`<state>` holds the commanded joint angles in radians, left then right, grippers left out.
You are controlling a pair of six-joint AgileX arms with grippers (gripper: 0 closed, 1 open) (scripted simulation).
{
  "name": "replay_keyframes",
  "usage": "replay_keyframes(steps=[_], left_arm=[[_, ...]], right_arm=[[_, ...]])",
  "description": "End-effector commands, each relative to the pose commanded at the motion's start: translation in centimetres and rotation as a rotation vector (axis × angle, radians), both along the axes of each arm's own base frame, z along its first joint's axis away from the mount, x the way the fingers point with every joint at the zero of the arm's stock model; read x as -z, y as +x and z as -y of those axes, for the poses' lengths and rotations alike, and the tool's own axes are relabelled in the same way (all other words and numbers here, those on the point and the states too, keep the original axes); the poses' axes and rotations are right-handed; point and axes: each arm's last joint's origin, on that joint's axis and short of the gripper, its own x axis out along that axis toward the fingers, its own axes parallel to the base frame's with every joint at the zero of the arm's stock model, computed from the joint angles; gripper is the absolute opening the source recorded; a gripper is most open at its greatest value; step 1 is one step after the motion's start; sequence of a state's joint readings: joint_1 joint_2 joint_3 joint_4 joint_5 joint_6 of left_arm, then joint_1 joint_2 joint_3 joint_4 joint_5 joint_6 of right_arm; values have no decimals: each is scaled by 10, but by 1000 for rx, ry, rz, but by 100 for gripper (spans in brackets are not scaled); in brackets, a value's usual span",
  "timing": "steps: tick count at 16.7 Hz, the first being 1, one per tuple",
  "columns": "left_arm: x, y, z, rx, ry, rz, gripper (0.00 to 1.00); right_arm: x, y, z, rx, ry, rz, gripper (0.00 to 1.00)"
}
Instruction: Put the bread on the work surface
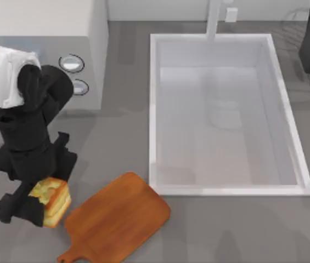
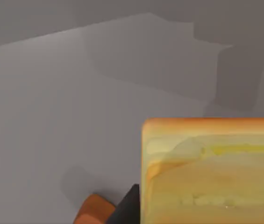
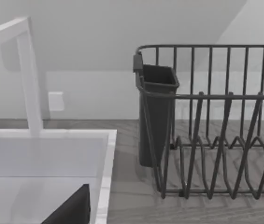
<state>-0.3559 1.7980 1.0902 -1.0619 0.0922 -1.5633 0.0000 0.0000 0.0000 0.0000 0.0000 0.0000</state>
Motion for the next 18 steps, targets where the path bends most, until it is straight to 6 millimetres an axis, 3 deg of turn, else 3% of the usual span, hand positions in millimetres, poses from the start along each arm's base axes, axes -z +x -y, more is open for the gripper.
replay_keyframes(steps=[5,10,13,18], left_arm=[[-5,-26,52,-261,103,37,0],[-27,-42,88,-337,85,171,0],[-38,-45,96,-334,59,218,0],[-36,-45,95,-334,64,210,0]], right_arm=[[0,0,0,0,0,0,100],[0,0,0,0,0,0,100],[0,0,0,0,0,0,100],[0,0,0,0,0,0,100]])
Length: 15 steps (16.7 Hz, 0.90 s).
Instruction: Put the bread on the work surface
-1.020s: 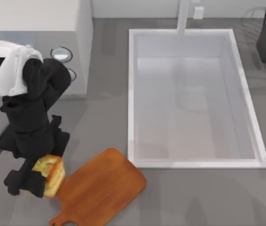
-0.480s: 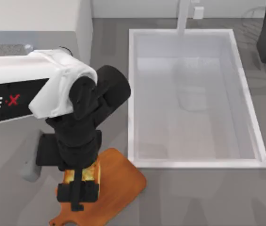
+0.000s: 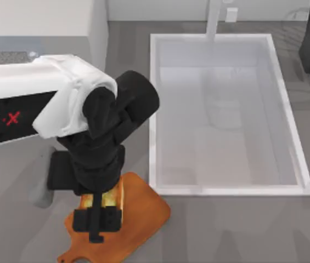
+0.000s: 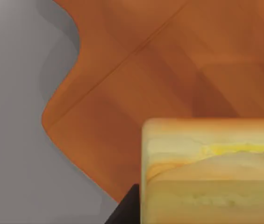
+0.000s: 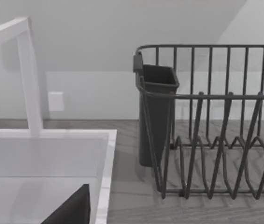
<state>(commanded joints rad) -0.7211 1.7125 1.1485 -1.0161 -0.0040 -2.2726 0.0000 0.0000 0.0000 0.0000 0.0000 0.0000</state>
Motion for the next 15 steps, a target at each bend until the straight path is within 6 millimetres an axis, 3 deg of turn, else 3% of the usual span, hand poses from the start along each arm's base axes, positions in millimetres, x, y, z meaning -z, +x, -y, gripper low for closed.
replay_keyframes(steps=[15], left_arm=[[43,-1,1,1,-4,8,0]], right_arm=[[0,0,0,0,0,0,100]])
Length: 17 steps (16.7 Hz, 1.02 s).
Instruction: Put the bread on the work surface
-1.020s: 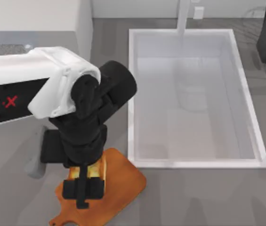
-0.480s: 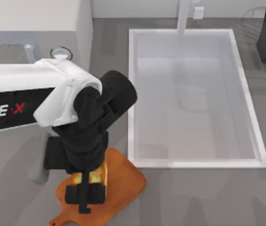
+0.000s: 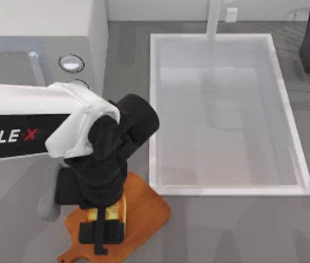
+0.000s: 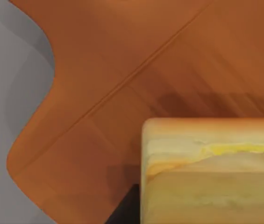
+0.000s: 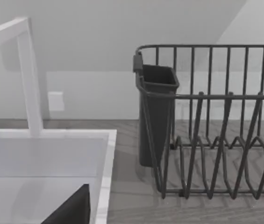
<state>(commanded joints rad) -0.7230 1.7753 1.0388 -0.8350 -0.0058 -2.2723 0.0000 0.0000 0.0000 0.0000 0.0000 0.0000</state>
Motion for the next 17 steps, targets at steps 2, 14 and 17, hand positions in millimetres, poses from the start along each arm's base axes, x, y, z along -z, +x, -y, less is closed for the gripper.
replay_keyframes(steps=[2,14,17], left_arm=[[0,0,0,0,0,0,0],[0,0,0,0,0,0,83],[0,0,0,0,0,0,100]], right_arm=[[0,0,0,0,0,0,100],[0,0,0,0,0,0,100],[0,0,0,0,0,0,100]])
